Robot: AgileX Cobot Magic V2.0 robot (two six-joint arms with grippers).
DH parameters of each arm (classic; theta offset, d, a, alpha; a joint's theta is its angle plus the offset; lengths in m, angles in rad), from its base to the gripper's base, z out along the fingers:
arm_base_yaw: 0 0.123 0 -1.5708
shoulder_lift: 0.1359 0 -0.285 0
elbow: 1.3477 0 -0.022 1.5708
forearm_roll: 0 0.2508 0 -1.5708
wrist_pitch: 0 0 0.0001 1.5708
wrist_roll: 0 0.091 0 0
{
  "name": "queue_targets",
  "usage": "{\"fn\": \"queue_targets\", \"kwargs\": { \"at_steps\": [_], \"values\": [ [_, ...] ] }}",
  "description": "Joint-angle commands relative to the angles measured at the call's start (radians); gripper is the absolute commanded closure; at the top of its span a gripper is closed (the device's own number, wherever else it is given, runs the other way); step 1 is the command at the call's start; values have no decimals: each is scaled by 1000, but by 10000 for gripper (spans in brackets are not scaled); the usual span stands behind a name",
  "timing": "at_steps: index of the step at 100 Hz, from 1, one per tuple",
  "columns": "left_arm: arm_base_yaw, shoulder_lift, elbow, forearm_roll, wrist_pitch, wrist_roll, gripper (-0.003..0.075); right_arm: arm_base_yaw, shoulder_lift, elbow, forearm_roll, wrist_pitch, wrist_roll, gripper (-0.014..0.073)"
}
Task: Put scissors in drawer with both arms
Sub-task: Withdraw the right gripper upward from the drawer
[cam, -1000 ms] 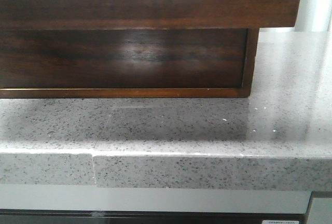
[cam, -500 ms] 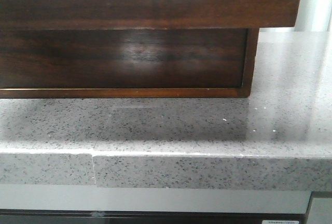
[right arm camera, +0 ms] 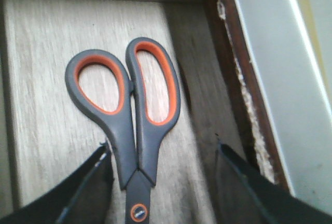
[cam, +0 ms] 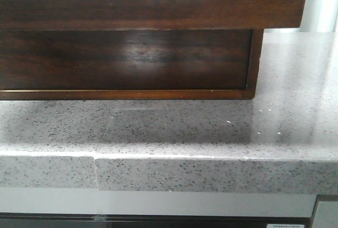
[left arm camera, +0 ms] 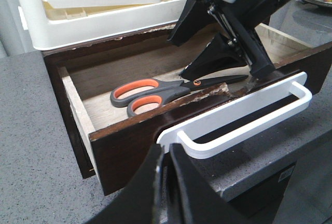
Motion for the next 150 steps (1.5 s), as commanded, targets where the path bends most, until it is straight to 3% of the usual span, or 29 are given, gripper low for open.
{"fn": "queue_targets", "kwargs": {
  "at_steps": [1, 13, 20, 38, 69, 89, 108, 150],
  "values": [
    [-8, 24, -31, -33, -75, 0, 740, 1, -84, -42, 1, -46, 39, 307],
    [-8, 24, -31, -33, -75, 0, 740, 1, -152, -42, 6, 2, 117, 575],
    [-8, 24, -31, -33, -77, 0, 740, 1, -196, -37, 6, 60, 133, 643],
    [-8, 24, -14, -22, -89, 0, 740, 1, -367, 94, 17, 109, 136, 638],
    [-8, -72, 116, -19, -246, -33, 740, 1, -926, 689, -105, -281, 277, 638],
    [-8, -90, 184, -21, -235, -33, 740, 1, -1317, 979, -215, -338, 298, 638],
    [-8, -90, 195, -31, -235, -33, 740, 1, -1526, 1055, -251, -335, 421, 638],
    [-8, -90, 195, -40, -237, -33, 740, 1, -1537, 1055, -274, -328, 435, 638]
  ]
}}
